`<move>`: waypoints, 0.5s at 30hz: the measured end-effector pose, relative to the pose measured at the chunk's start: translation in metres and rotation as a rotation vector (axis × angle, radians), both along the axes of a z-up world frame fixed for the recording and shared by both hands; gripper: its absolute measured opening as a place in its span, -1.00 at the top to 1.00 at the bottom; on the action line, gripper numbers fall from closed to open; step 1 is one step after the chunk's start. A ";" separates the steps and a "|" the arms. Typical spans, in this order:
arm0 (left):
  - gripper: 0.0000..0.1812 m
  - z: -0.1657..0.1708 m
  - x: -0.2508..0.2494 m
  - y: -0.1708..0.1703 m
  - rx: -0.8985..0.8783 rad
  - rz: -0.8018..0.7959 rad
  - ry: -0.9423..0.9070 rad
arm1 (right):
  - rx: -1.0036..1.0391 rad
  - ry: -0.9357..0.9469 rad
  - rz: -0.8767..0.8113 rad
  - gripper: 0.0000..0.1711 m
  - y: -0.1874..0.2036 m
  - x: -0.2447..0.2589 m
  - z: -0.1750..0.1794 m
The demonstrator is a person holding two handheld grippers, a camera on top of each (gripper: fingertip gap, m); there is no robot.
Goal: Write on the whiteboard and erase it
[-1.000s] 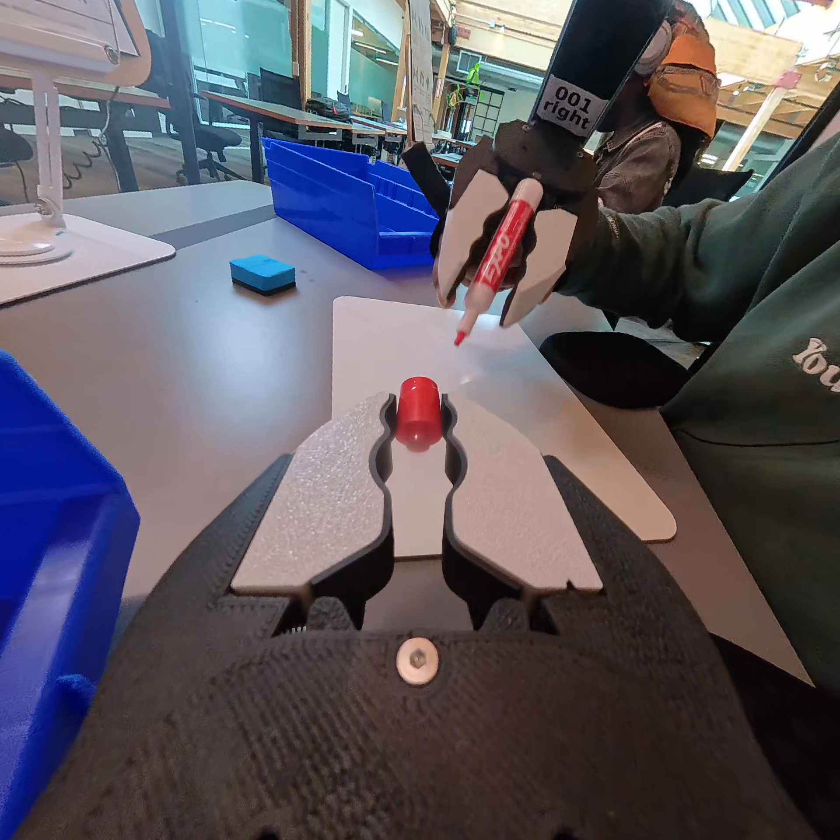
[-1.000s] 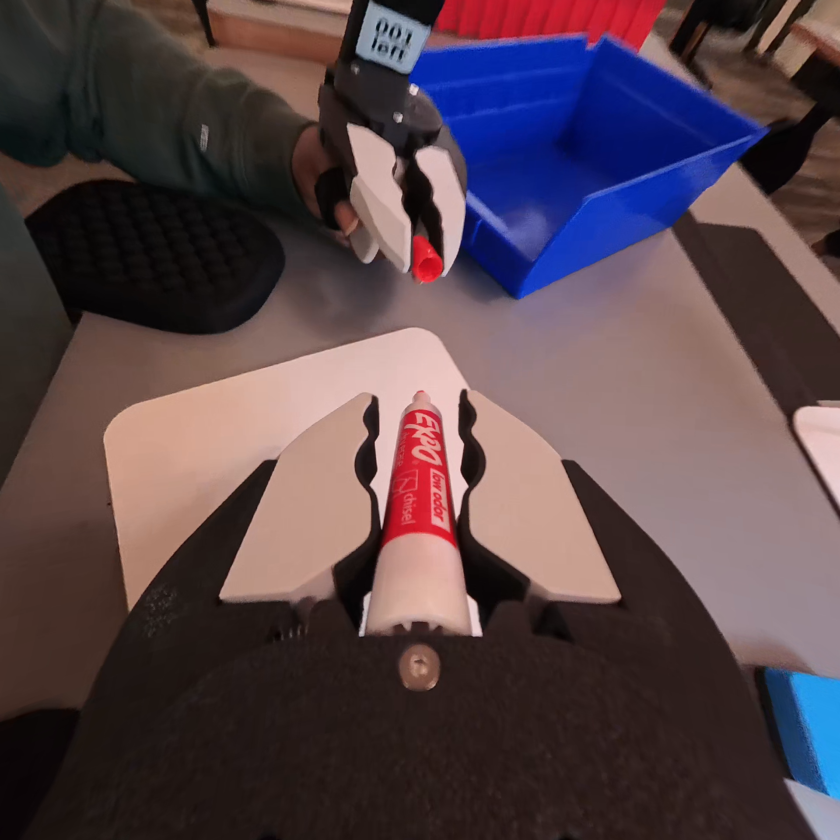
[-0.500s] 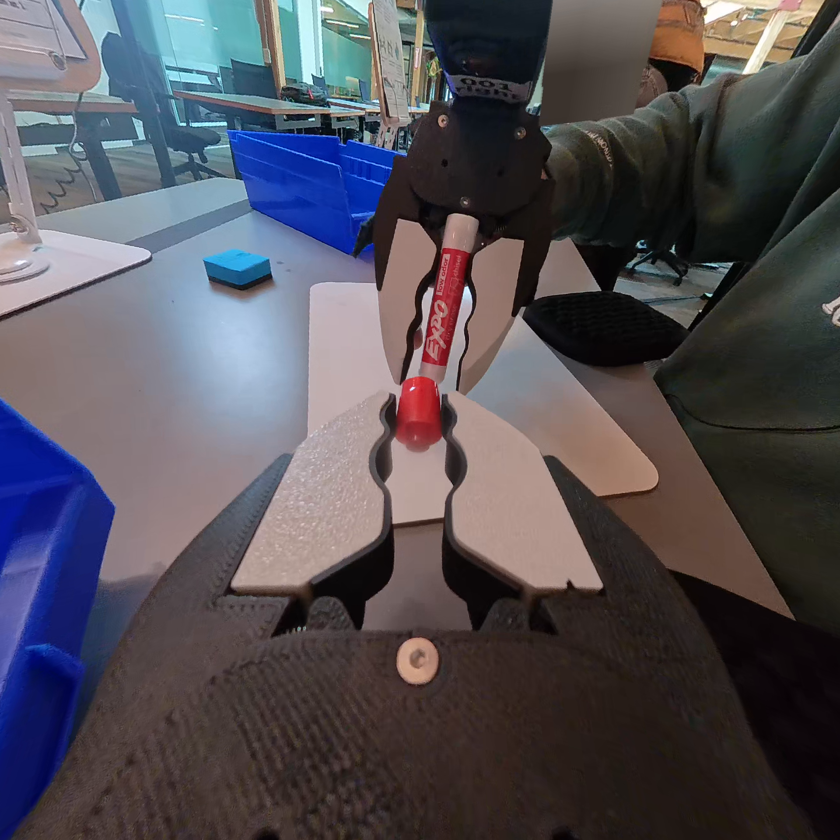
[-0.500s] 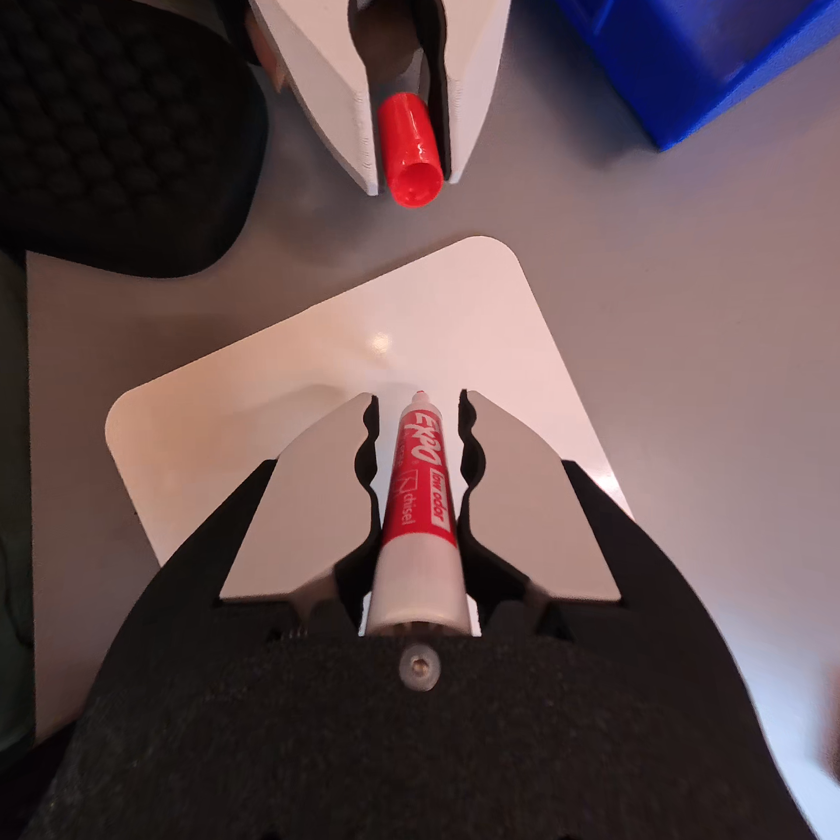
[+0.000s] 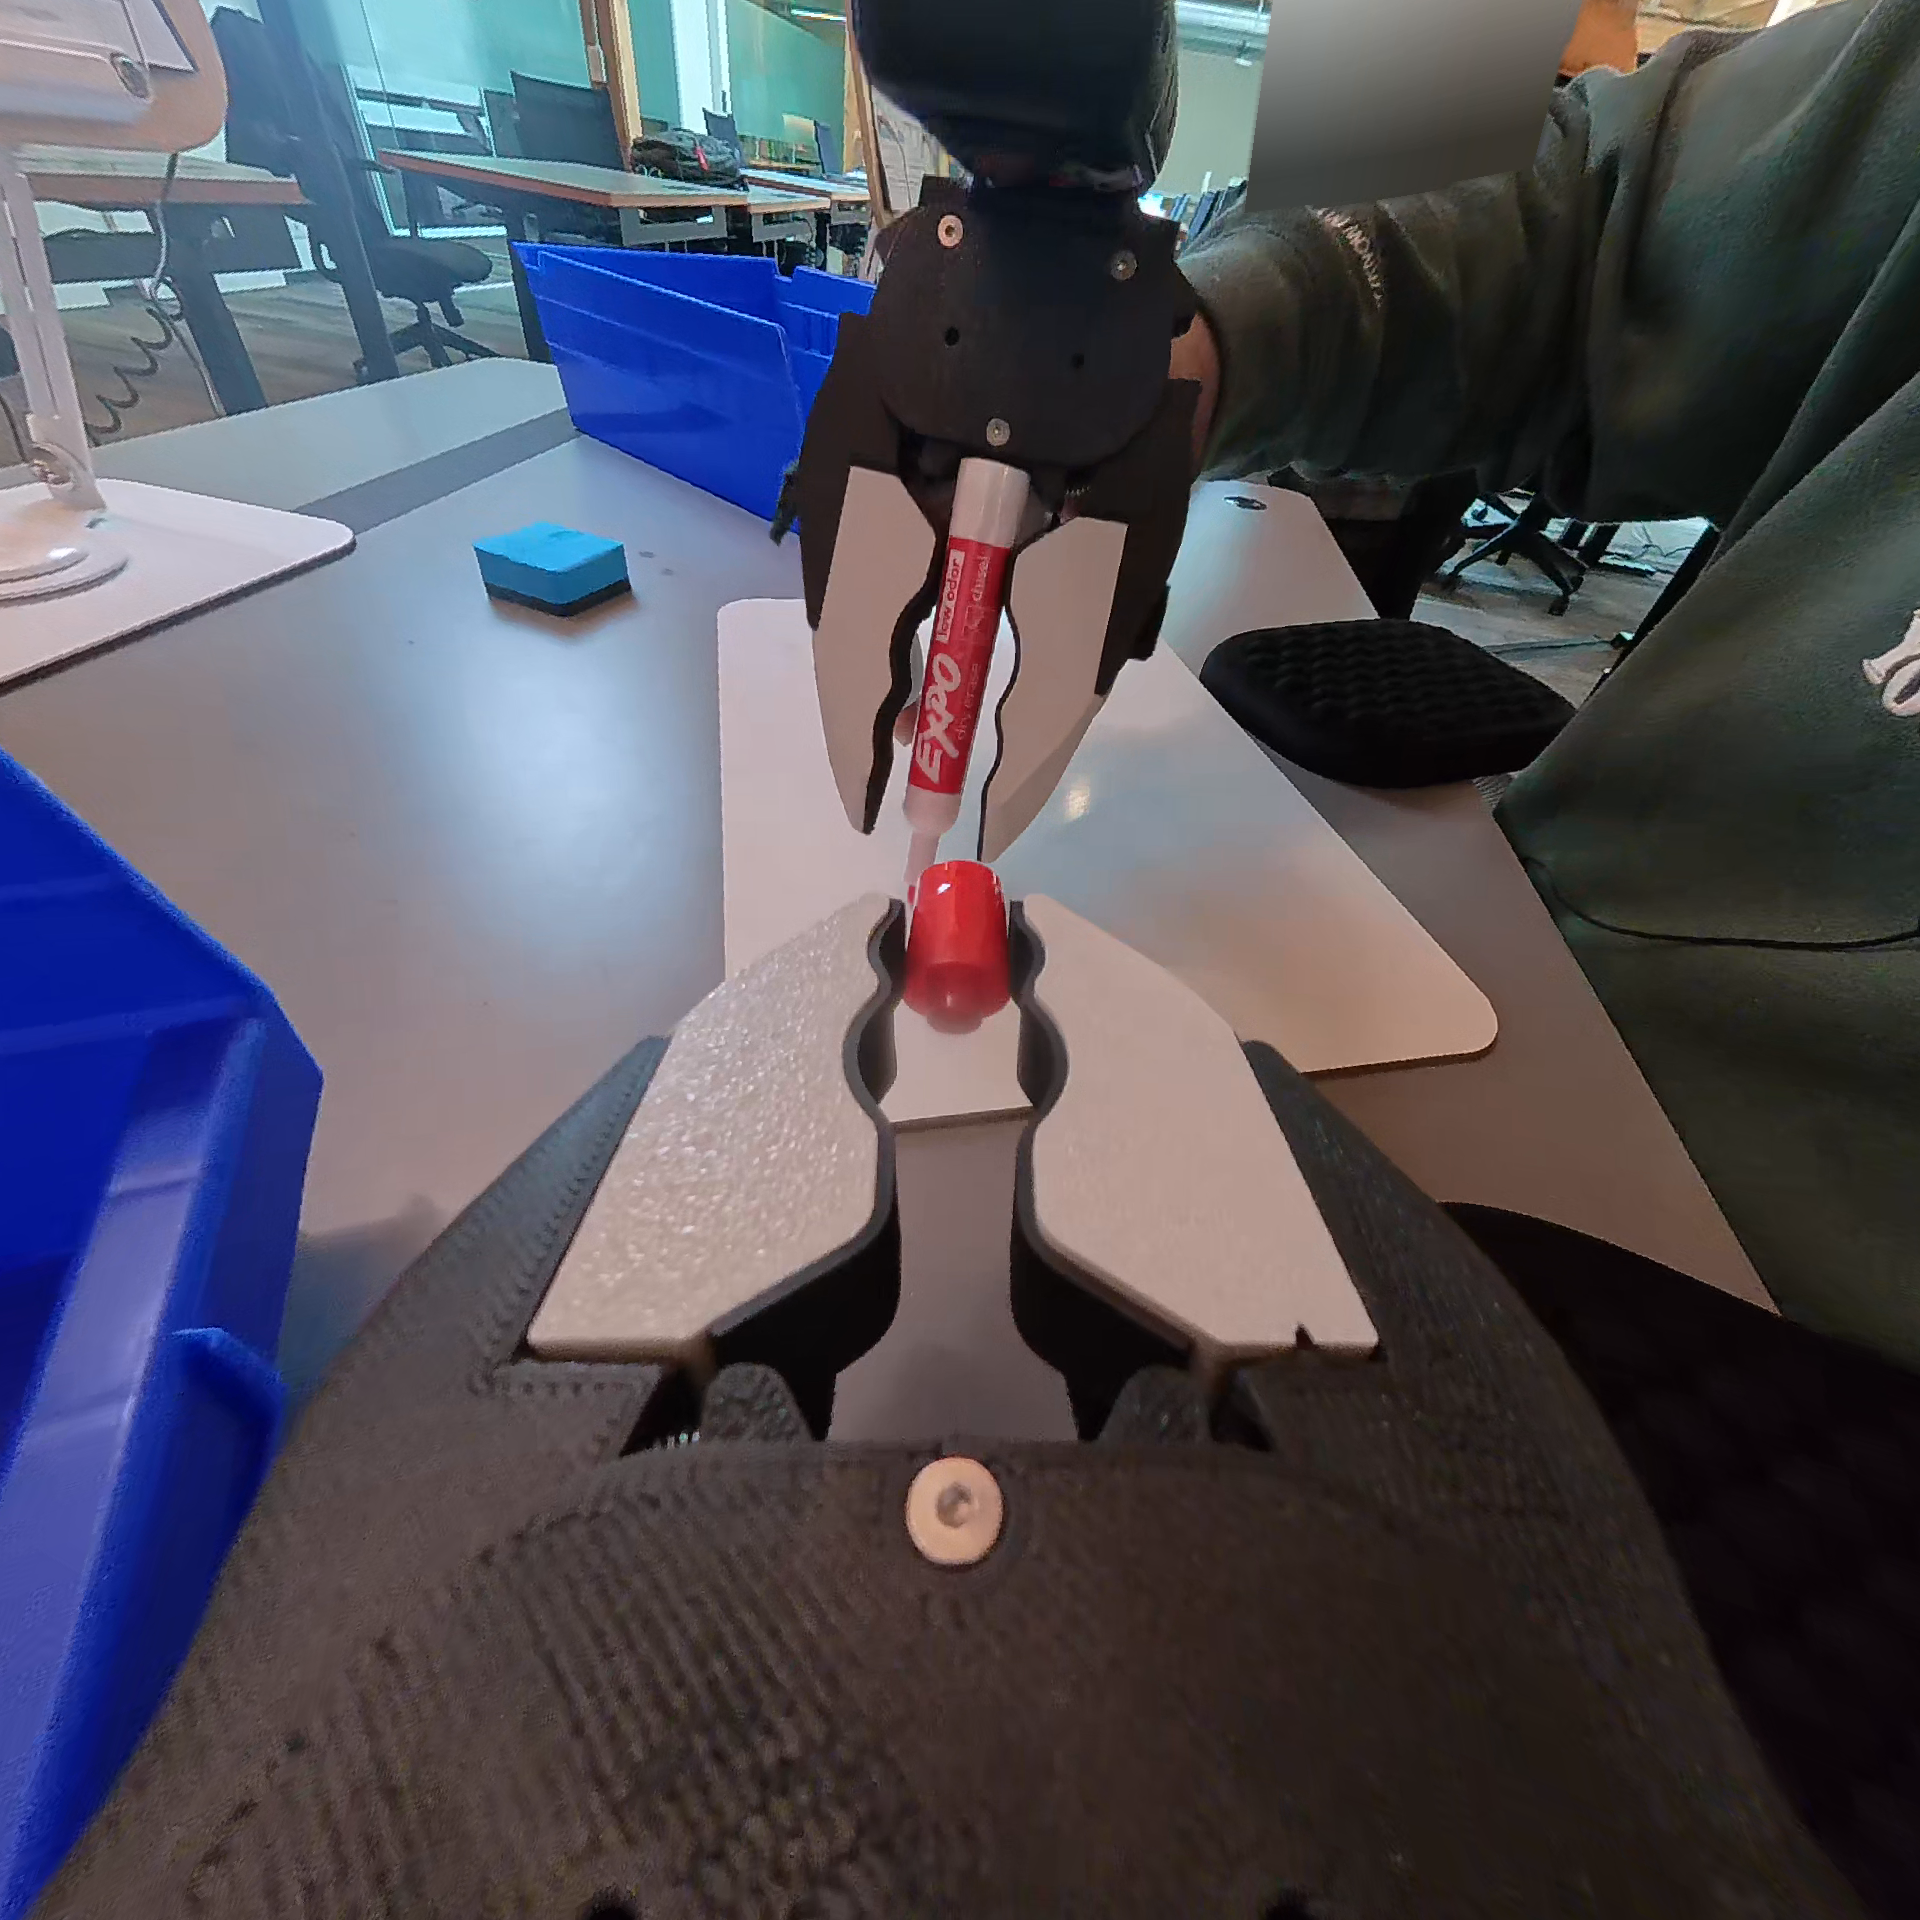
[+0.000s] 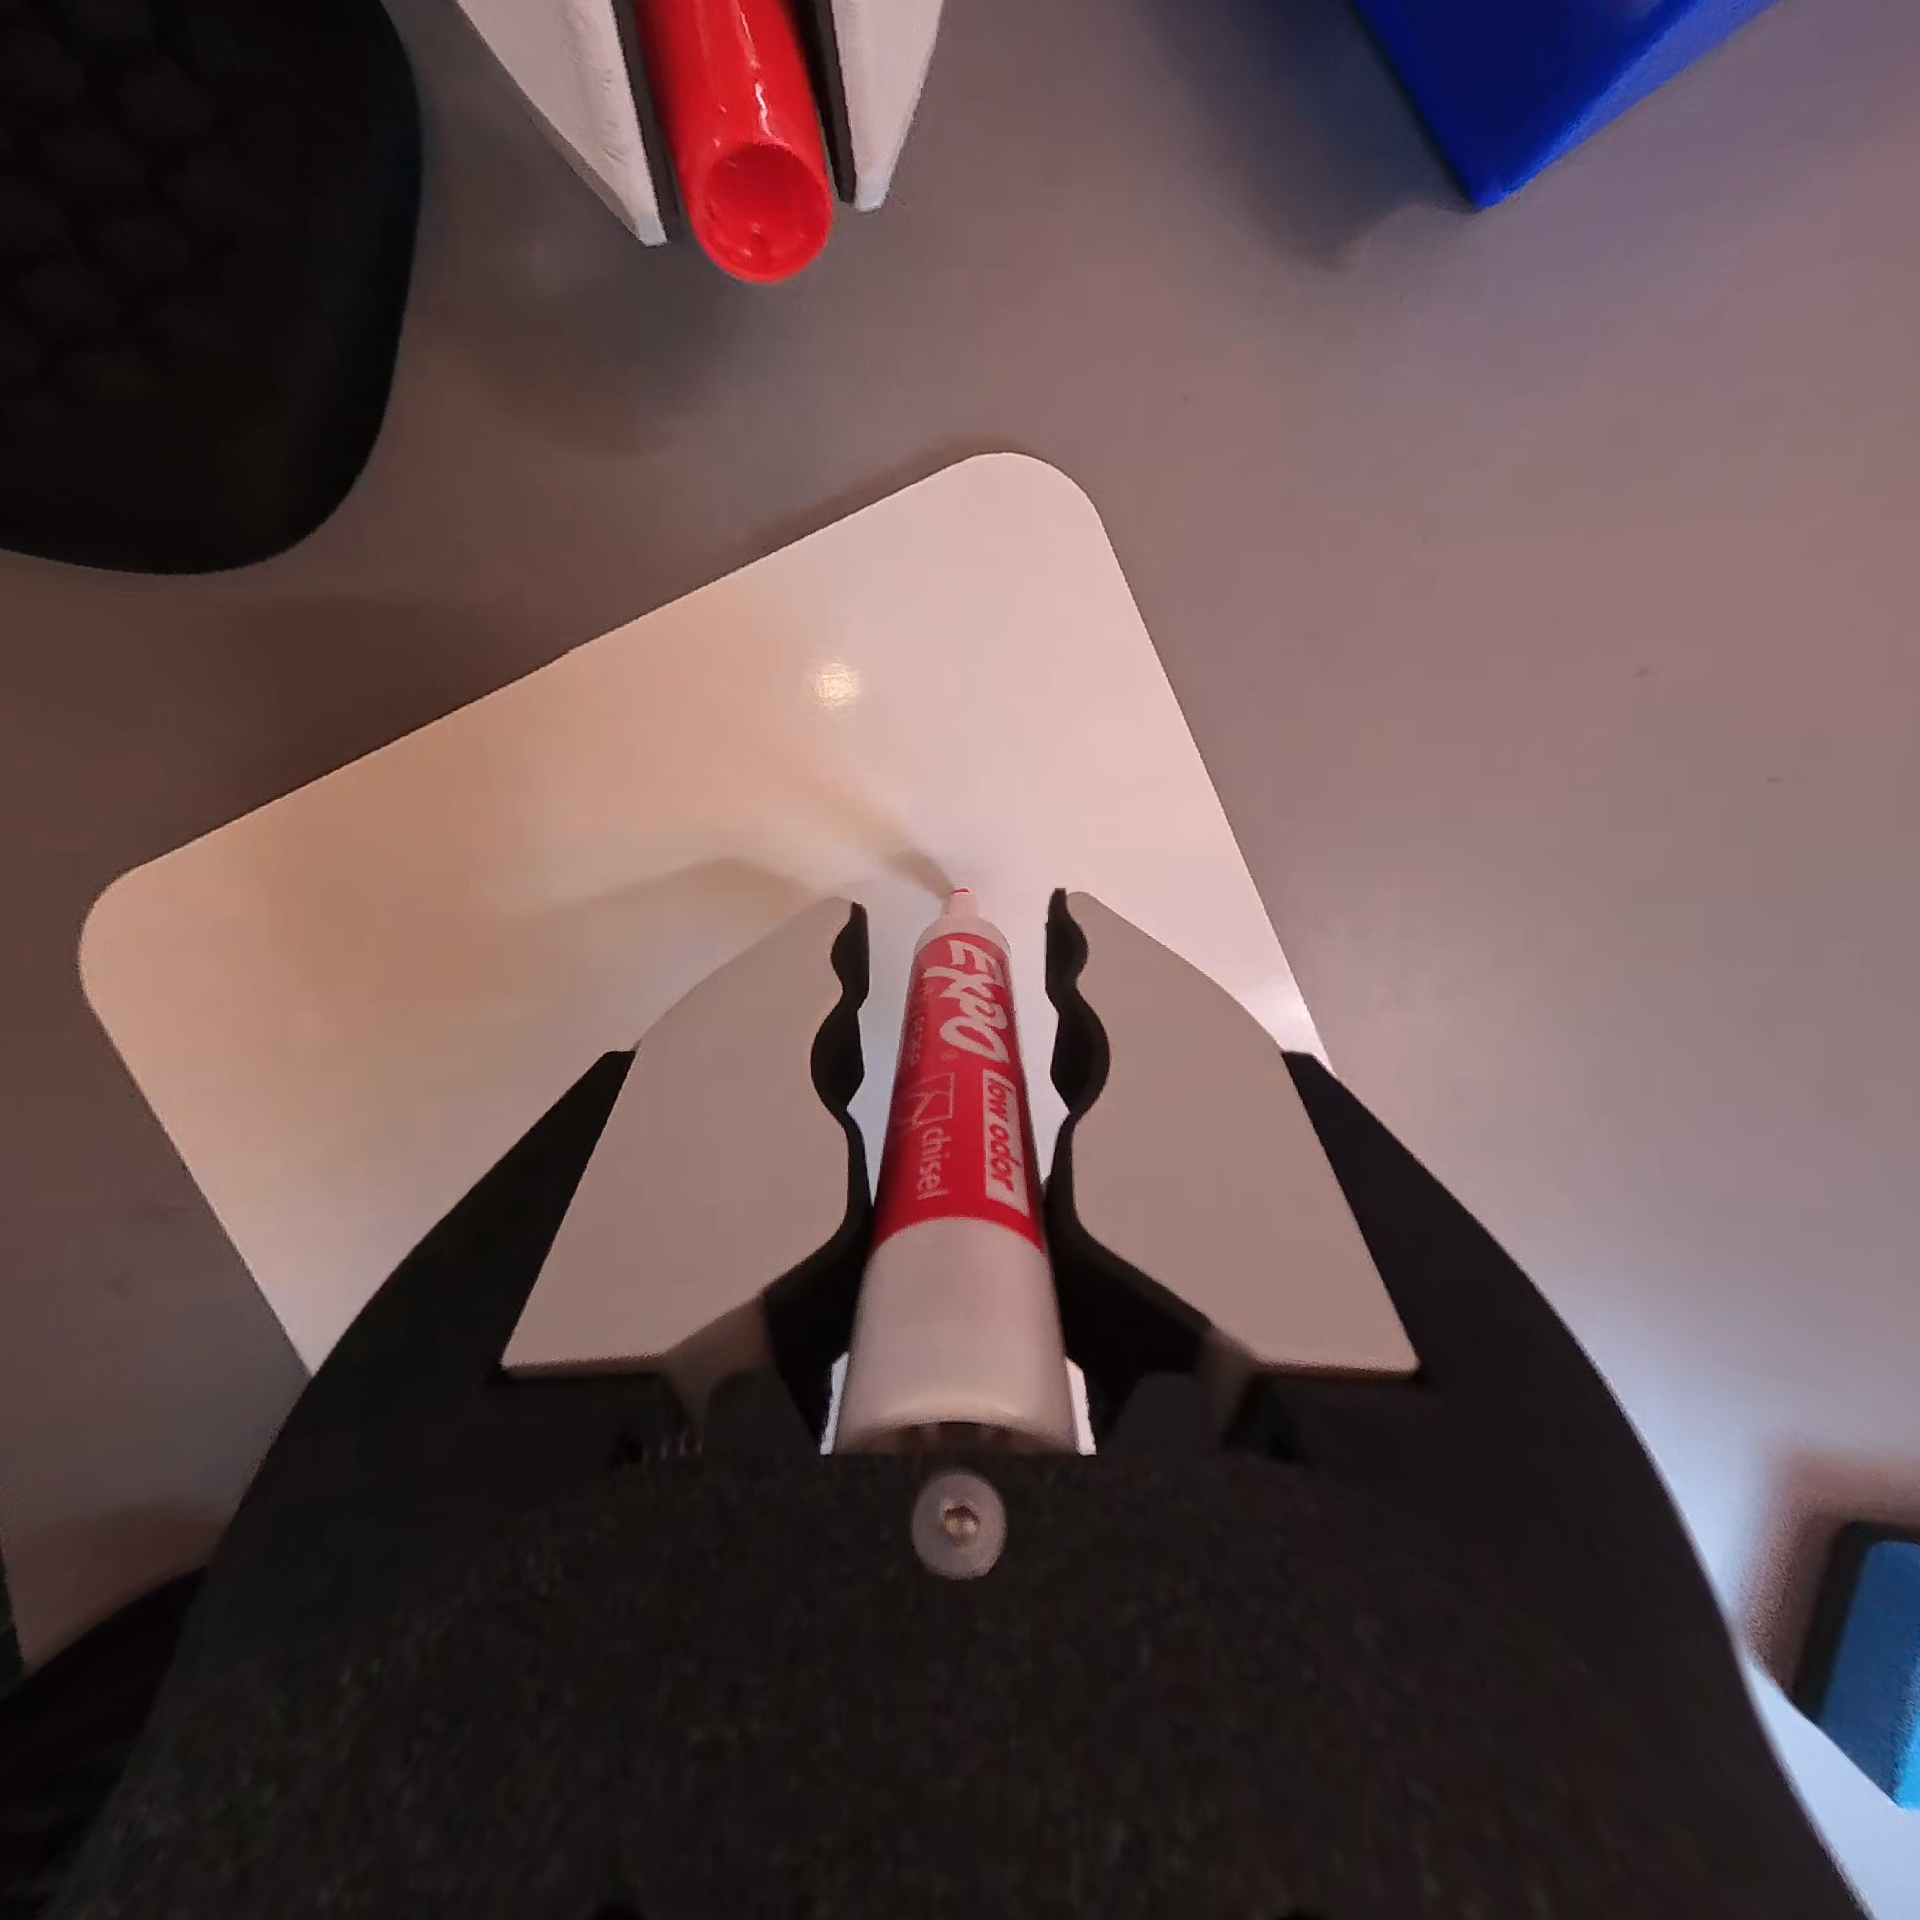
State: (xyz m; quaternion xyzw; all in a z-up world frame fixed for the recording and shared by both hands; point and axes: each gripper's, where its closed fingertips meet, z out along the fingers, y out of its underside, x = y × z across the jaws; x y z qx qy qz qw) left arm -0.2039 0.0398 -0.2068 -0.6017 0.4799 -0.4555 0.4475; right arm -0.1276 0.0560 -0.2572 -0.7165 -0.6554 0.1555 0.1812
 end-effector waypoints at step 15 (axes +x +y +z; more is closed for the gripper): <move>0.79 -0.003 0.001 -0.001 -0.004 -0.010 0.015 | -0.056 0.060 0.090 0.61 -0.022 -0.031 -0.002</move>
